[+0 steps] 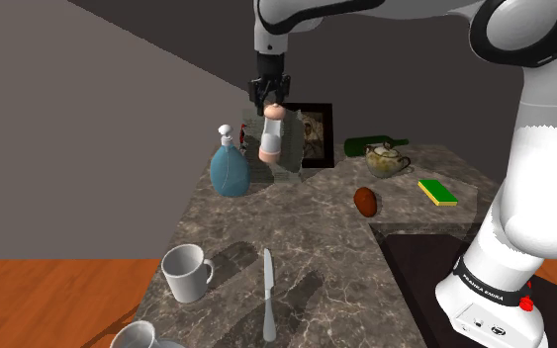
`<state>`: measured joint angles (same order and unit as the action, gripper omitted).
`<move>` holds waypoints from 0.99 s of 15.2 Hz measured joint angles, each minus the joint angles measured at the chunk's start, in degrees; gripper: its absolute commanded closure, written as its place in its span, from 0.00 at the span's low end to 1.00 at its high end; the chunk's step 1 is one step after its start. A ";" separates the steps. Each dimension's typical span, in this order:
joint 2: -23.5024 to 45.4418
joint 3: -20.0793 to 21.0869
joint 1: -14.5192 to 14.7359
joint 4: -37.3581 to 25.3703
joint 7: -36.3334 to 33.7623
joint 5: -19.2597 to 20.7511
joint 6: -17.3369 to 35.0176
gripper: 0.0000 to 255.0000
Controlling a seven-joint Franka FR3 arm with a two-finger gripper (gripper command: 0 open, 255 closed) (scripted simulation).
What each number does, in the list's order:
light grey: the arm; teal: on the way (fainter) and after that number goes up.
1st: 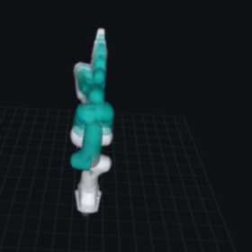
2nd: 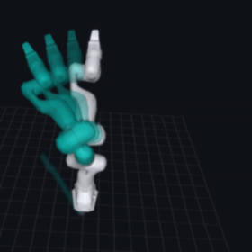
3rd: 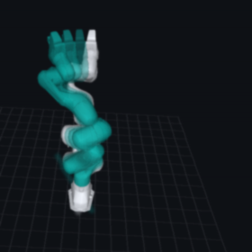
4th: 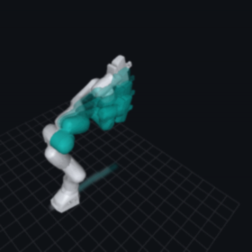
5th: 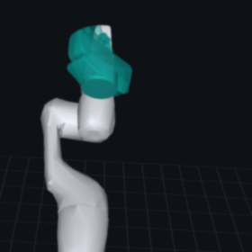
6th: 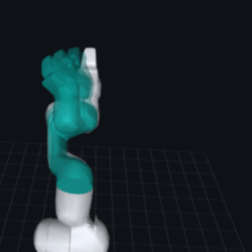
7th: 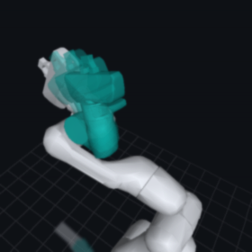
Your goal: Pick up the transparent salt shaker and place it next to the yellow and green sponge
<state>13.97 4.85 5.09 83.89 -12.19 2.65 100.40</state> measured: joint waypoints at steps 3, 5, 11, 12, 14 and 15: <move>0.58 -0.04 -0.02 -3.31 0.17 0.02 -2.72 1.00; 0.42 -0.01 0.02 -4.58 0.18 0.01 -4.16 1.00; 2.19 0.06 0.28 -11.64 0.15 0.16 -9.45 1.00; 2.36 0.06 0.29 -12.67 0.18 0.17 -10.32 1.00; 3.32 0.02 0.30 -15.84 0.35 0.24 -12.52 1.00; 3.68 0.03 0.38 -17.17 0.30 0.29 -13.50 1.00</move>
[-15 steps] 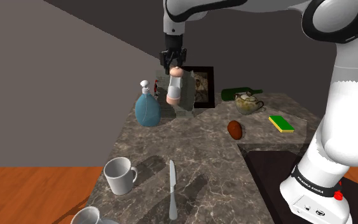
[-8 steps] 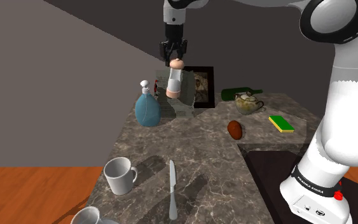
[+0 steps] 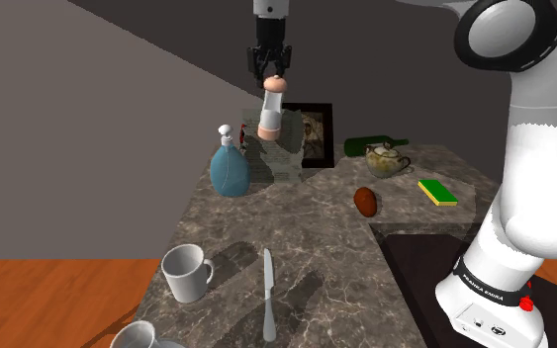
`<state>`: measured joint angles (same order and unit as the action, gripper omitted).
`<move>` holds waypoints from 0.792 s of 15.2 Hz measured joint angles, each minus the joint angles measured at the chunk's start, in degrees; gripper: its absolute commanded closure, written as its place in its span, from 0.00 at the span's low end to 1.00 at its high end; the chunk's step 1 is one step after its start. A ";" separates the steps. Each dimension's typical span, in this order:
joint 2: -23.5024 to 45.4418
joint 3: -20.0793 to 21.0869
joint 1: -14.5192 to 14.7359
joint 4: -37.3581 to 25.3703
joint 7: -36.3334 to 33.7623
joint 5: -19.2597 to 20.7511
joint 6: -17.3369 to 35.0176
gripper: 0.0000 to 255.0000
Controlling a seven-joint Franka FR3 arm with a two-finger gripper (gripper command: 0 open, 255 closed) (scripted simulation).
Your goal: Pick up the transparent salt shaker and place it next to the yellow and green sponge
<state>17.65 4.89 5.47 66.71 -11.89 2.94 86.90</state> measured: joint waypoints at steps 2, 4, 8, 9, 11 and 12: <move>0.88 0.03 0.16 -2.87 -0.04 0.10 -1.99 1.00; 2.10 0.02 0.25 -6.34 0.06 0.20 -4.24 1.00; -3.52 -0.42 -1.21 0.68 1.62 -0.44 -2.82 1.00; -6.19 -0.64 -1.76 4.38 2.26 -0.73 -1.75 1.00; -10.92 -1.31 -2.97 10.78 3.94 -1.23 -0.02 1.00; -13.15 -1.62 -3.42 13.51 4.65 -1.42 0.52 1.00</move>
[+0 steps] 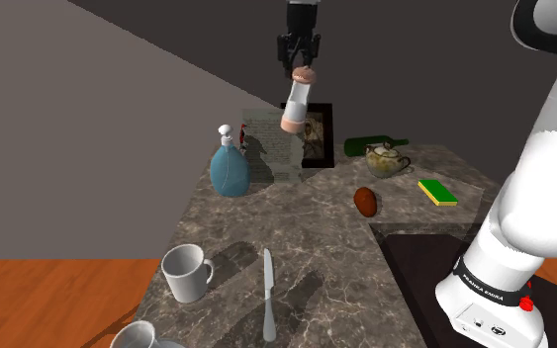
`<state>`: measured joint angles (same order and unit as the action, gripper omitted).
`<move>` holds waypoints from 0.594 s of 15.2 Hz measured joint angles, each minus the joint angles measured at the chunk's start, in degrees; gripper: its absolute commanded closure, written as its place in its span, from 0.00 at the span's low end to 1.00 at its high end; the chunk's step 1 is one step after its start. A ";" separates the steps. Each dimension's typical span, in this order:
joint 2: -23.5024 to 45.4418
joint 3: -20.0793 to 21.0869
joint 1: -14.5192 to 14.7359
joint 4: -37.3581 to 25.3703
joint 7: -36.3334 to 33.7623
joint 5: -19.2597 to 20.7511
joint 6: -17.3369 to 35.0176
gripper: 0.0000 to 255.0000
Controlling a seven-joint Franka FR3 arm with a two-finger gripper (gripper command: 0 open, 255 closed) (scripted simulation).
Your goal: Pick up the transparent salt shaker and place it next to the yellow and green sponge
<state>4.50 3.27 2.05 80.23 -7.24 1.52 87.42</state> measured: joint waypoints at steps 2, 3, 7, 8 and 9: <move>-3.91 -0.83 -1.00 4.71 1.76 -0.31 0.80 1.00; -6.73 -1.31 -1.50 8.27 2.73 -0.47 1.61 1.00; -13.55 -3.29 -3.13 16.11 6.30 -0.57 2.67 1.00; -13.61 -3.31 -3.14 16.11 6.31 -0.57 2.67 0.00; -13.57 -3.30 -3.14 16.10 6.31 -0.57 2.67 0.00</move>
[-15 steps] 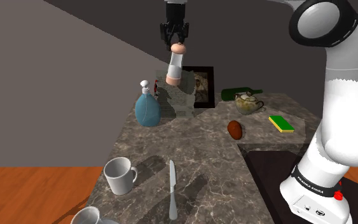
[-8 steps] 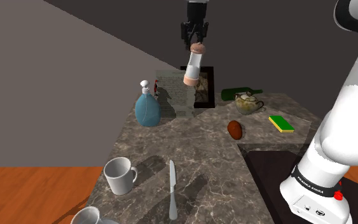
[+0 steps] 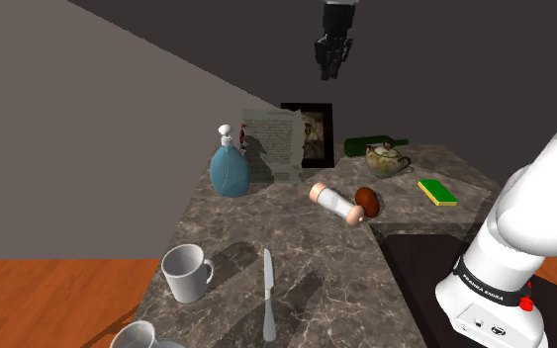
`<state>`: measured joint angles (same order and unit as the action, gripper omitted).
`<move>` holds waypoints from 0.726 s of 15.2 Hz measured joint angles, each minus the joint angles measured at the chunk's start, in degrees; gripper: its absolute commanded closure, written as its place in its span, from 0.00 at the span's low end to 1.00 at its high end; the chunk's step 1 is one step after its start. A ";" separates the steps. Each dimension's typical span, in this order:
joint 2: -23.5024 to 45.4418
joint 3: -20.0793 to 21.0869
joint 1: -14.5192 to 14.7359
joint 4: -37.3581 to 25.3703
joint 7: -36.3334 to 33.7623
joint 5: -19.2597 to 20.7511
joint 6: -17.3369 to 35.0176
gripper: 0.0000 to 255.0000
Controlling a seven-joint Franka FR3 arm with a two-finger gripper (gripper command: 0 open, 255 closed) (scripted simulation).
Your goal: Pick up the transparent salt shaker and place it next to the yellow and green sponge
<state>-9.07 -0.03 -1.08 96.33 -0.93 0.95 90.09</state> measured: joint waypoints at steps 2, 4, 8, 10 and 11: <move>-2.07 -0.12 -0.01 4.47 0.22 -0.37 2.73 0.00; -5.16 -0.39 -0.07 11.10 0.71 -0.90 6.80 0.00; -10.46 -1.02 -0.08 23.44 1.90 -2.04 15.04 0.00; -12.68 -1.17 0.05 29.54 2.33 -2.68 19.53 0.00; -13.36 -1.47 0.02 31.84 2.87 -2.95 21.43 0.00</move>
<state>-22.43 -1.51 -1.06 128.17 1.94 -1.99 111.53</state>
